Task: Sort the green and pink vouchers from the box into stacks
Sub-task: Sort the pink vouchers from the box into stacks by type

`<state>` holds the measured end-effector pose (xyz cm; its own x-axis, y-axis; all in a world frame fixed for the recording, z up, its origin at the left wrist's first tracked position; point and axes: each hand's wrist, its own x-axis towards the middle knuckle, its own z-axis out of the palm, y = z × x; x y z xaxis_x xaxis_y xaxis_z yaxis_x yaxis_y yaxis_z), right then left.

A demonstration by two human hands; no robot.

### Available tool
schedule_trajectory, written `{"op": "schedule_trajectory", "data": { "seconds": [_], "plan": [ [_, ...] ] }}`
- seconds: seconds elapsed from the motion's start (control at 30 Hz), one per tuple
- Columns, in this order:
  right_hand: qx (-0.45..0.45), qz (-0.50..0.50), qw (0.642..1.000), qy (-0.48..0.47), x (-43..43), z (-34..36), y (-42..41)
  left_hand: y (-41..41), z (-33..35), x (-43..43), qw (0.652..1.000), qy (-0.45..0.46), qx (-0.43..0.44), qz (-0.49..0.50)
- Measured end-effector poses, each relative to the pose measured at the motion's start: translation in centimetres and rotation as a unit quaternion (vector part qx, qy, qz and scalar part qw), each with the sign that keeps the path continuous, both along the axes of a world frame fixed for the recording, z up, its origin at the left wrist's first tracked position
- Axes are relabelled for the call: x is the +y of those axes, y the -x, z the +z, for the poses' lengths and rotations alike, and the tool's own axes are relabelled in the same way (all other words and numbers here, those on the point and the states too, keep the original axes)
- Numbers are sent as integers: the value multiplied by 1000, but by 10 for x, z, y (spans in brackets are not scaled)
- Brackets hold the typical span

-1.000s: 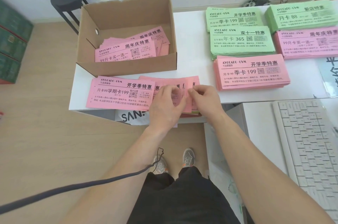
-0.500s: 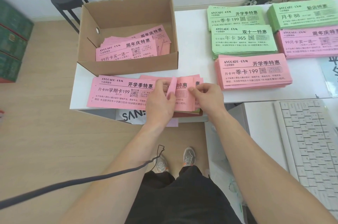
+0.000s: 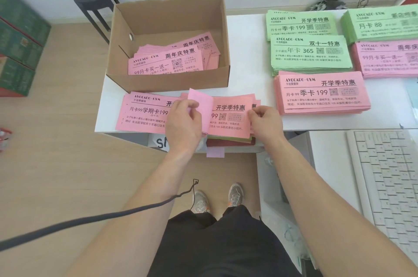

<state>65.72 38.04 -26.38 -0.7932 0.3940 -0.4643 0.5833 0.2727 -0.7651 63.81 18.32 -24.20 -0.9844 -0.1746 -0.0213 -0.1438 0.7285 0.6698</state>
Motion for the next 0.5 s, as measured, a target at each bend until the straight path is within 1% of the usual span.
{"op": "schedule_trajectory", "data": {
  "seconds": [0.13, 0.23, 0.37, 0.5],
  "plan": [
    [9, -7, 1000, 8, -1, 4, 1, -2, 1, 2, 999, -7, -17, -35],
    [26, -15, 999, 33, -2, 7, 3, -5, -1, 8, 996, -7, -25, -88],
    [51, -12, 998, 38, -4, 10, 6, -8, -3, 20, 984, 9, -48, -173],
    [51, -15, 997, 53, -8, 12, 10, -10, 0, 25, 969, 27, -80, -234]
  ]
}}
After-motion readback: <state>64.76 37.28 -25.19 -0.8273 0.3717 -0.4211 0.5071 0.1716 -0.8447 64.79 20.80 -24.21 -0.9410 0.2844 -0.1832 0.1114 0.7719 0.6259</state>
